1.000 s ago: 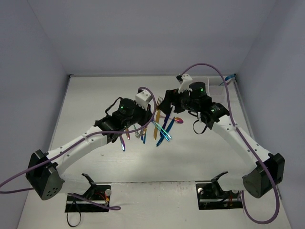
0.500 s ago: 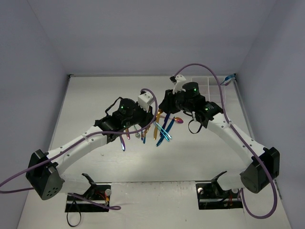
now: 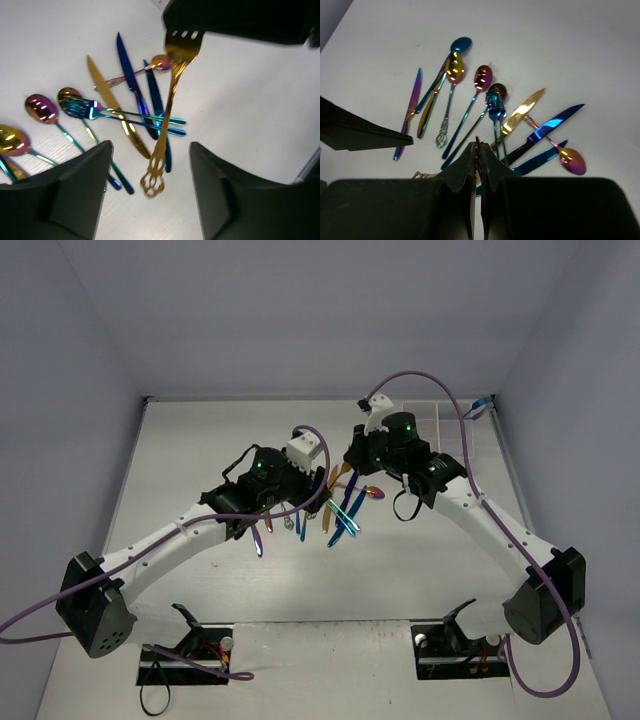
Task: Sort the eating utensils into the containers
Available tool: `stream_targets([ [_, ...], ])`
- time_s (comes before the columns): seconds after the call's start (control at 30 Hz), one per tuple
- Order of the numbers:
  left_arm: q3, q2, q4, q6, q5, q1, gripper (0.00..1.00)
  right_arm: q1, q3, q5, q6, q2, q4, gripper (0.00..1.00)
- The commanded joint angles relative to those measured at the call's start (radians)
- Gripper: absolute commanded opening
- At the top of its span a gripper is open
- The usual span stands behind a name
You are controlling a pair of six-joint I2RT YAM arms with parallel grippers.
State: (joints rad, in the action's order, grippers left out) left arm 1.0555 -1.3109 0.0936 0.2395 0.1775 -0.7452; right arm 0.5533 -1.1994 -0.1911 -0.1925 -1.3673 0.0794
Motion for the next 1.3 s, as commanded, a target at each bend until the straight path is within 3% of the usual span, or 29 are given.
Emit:
stream_targets([
  [0.0, 0.032, 0.014, 0.015, 0.041, -0.173, 0.0, 0.8, -0.074, -0.086, 0.152, 0.088, 0.048, -0.055, 0.0],
  [0.03, 0.028, 0.016, 0.033, 0.057, -0.216, 0.0, 0.88, -0.119, -0.098, 0.176, 0.103, 0.047, -0.055, 0.0],
  [0.13, 0.026, 0.01, 0.096, 0.112, -0.318, 0.0, 0.97, -0.197, -0.151, 0.298, 0.161, 0.033, -0.056, 0.0],
  [0.27, 0.007, 0.004, 0.156, 0.182, -0.387, 0.007, 0.97, -0.321, -0.244, 0.452, 0.261, -0.022, -0.063, 0.0],
  [0.6, -0.055, 0.042, 0.242, 0.274, -0.409, 0.03, 0.97, -0.6, -0.435, 0.466, 0.294, -0.242, -0.201, 0.0],
  [1.0, -0.058, 0.073, 0.318, 0.354, -0.412, 0.043, 0.97, -0.694, -0.541, 0.424, 0.278, -0.502, -0.328, 0.0],
  [1.27, -0.028, 0.032, 0.327, 0.388, -0.388, 0.043, 0.97, -0.696, -0.568, 0.336, 0.265, -0.565, -0.352, 0.0],
])
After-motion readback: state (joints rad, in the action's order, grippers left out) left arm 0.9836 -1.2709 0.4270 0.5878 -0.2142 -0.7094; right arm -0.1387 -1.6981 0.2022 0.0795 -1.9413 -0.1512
